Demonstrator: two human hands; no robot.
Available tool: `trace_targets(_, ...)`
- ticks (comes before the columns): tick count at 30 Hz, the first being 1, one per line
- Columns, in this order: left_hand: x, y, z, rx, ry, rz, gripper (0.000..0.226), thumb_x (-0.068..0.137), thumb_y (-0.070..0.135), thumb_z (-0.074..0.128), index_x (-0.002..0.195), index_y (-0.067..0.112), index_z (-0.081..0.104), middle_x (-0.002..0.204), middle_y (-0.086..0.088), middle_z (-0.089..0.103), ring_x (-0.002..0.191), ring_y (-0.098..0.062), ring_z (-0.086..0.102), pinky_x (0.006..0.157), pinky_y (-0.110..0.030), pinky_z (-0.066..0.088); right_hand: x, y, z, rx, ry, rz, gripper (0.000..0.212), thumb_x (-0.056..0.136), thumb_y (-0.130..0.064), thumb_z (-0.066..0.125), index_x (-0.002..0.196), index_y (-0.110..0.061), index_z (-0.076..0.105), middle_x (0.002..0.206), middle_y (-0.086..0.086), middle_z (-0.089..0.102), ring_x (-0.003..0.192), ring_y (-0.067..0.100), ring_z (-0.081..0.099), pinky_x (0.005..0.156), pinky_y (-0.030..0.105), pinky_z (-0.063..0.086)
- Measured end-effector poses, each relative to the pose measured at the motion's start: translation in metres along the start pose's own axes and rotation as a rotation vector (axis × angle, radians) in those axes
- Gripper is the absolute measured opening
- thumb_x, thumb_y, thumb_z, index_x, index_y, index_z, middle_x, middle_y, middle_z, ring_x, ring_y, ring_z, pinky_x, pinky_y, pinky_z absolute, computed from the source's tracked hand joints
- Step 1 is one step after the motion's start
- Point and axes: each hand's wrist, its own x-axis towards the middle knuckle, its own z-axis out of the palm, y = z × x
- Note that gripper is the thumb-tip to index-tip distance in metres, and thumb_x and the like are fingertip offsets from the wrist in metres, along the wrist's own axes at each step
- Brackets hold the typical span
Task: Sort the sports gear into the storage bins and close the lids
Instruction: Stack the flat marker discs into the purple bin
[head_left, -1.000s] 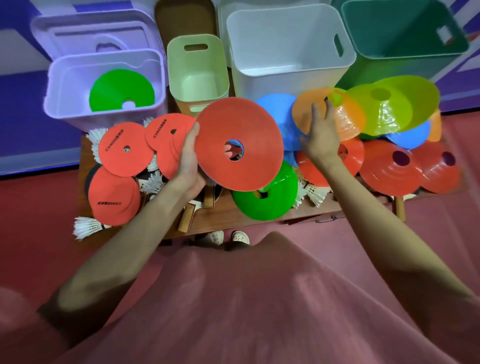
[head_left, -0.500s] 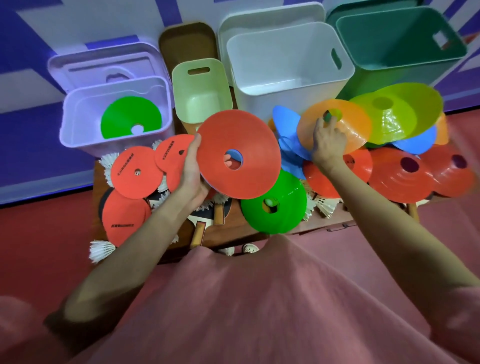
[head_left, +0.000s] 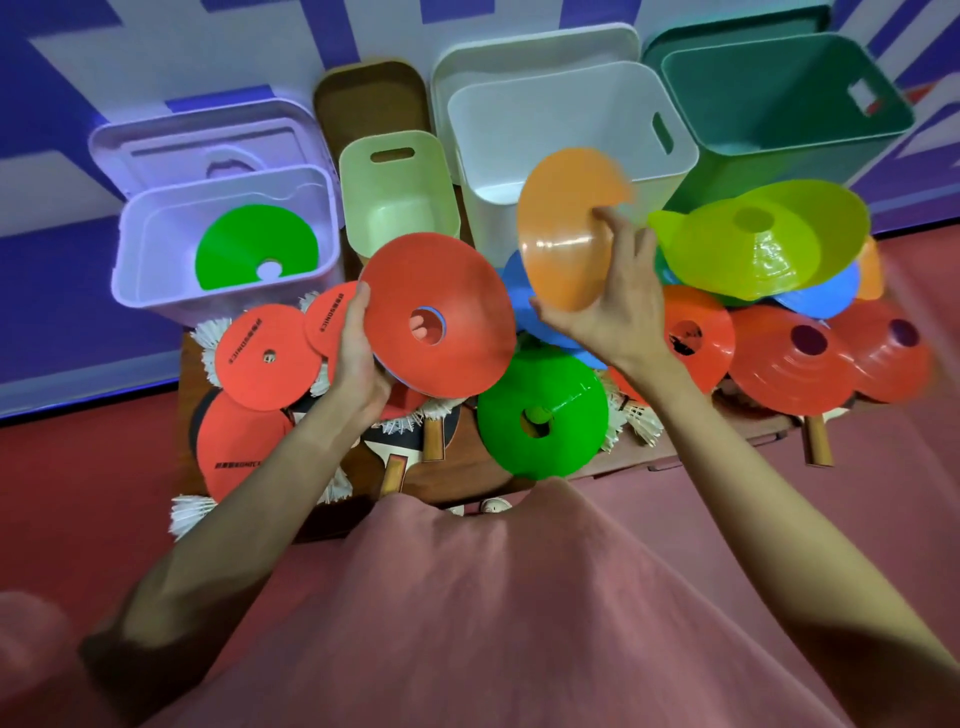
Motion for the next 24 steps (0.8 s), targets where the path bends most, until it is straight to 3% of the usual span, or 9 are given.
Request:
trace_targets(3, 0.002, -0.001, -0.002, -0.016, 0.005, 0.001, 0.043, 0.100, 0.045, 0.036, 0.116, 0.015, 0.062, 0.104, -0.004, 0.073, 0.098, -0.019, 0.068, 0.077, -0.031, 0.056, -0.014, -0.014, 0.005, 0.259, -0.064, -0.079, 0.082, 0.067, -0.055, 0.061, 0.135, -0.014, 0.039, 0.118, 0.007, 0.047, 0.098, 0.015, 0.051, 0.077, 0.033, 0.044)
trace_targets(5, 0.003, -0.002, -0.002, -0.034, 0.043, -0.004, 0.046, 0.099, 0.045, 0.038, 0.124, 0.012, 0.059, 0.109, -0.007, 0.071, 0.101, -0.020, 0.067, 0.077, -0.032, 0.056, -0.019, -0.016, 0.010, 0.434, -0.165, -0.043, 0.069, 0.076, -0.052, 0.050, 0.132, -0.014, 0.042, 0.106, 0.002, 0.049, 0.086, 0.008, 0.047, 0.074, 0.029, 0.040)
trace_targets(8, 0.003, -0.004, -0.004, -0.039, 0.042, -0.011, 0.045, 0.099, 0.044, 0.038, 0.121, 0.012, 0.061, 0.111, -0.010, 0.070, 0.103, -0.023, 0.067, 0.080, -0.032, 0.057, -0.025, -0.023, 0.019, 0.687, -0.286, 0.104, 0.044, 0.081, -0.044, 0.041, 0.107, -0.013, 0.055, 0.085, -0.008, 0.054, 0.073, -0.002, 0.049, 0.071, 0.022, 0.040)
trace_targets(10, 0.001, -0.005, -0.004, -0.008, 0.019, -0.008, 0.040, 0.101, 0.045, 0.034, 0.109, 0.019, 0.063, 0.100, -0.002, 0.074, 0.092, -0.017, 0.070, 0.073, -0.030, 0.059, -0.027, -0.025, 0.027, 0.823, -0.281, 0.248, 0.035, 0.095, -0.033, 0.032, 0.099, -0.011, 0.059, 0.087, -0.016, 0.066, 0.080, -0.005, 0.058, 0.080, 0.017, 0.045)
trace_targets(12, -0.001, -0.008, -0.005, 0.021, 0.040, 0.012, 0.037, 0.100, 0.045, 0.035, 0.108, 0.023, 0.064, 0.101, 0.000, 0.073, 0.091, -0.017, 0.070, 0.081, -0.036, 0.057, -0.025, -0.028, 0.032, 0.921, -0.298, 0.417, 0.037, 0.104, -0.026, 0.022, 0.109, -0.017, 0.058, 0.104, -0.009, 0.068, 0.096, 0.000, 0.061, 0.089, 0.017, 0.046)
trace_targets(15, -0.001, -0.010, -0.007, 0.041, 0.078, -0.008, 0.038, 0.098, 0.048, 0.039, 0.112, 0.024, 0.064, 0.110, -0.004, 0.070, 0.102, -0.024, 0.065, 0.090, -0.042, 0.051, -0.025, -0.020, 0.042, 0.574, -0.300, 0.394, 0.039, 0.105, -0.025, 0.027, 0.109, -0.004, 0.060, 0.113, 0.012, 0.058, 0.108, 0.020, 0.054, 0.094, 0.028, 0.039)
trace_targets(17, -0.001, -0.011, -0.005, 0.066, 0.097, -0.034, 0.039, 0.096, 0.051, 0.041, 0.112, 0.024, 0.065, 0.111, -0.007, 0.071, 0.104, -0.027, 0.065, 0.090, -0.044, 0.051, -0.026, -0.011, 0.048, 0.417, -0.183, 0.309, 0.035, 0.104, -0.020, 0.034, 0.094, 0.003, 0.058, 0.101, 0.012, 0.049, 0.097, 0.008, 0.048, 0.087, 0.027, 0.036)
trace_targets(20, -0.002, -0.013, 0.003, 0.053, 0.076, -0.051, 0.043, 0.096, 0.052, 0.042, 0.114, 0.021, 0.065, 0.113, -0.010, 0.070, 0.106, -0.029, 0.065, 0.091, -0.046, 0.051, -0.024, 0.003, 0.058, 0.368, -0.087, 0.241, 0.026, 0.102, -0.019, 0.040, 0.111, -0.007, 0.060, 0.112, 0.011, 0.046, 0.089, -0.016, 0.042, 0.082, 0.023, 0.039)
trace_targets(24, -0.003, -0.015, 0.017, 0.068, 0.044, -0.042, 0.041, 0.098, 0.050, 0.038, 0.109, 0.022, 0.066, 0.107, -0.009, 0.072, 0.103, -0.027, 0.067, 0.092, -0.045, 0.052, -0.022, 0.018, 0.066, 0.243, -0.092, 0.200, 0.035, 0.098, -0.025, 0.038, 0.125, -0.011, 0.056, 0.107, 0.012, 0.044, 0.090, 0.005, 0.039, 0.083, 0.034, 0.042)
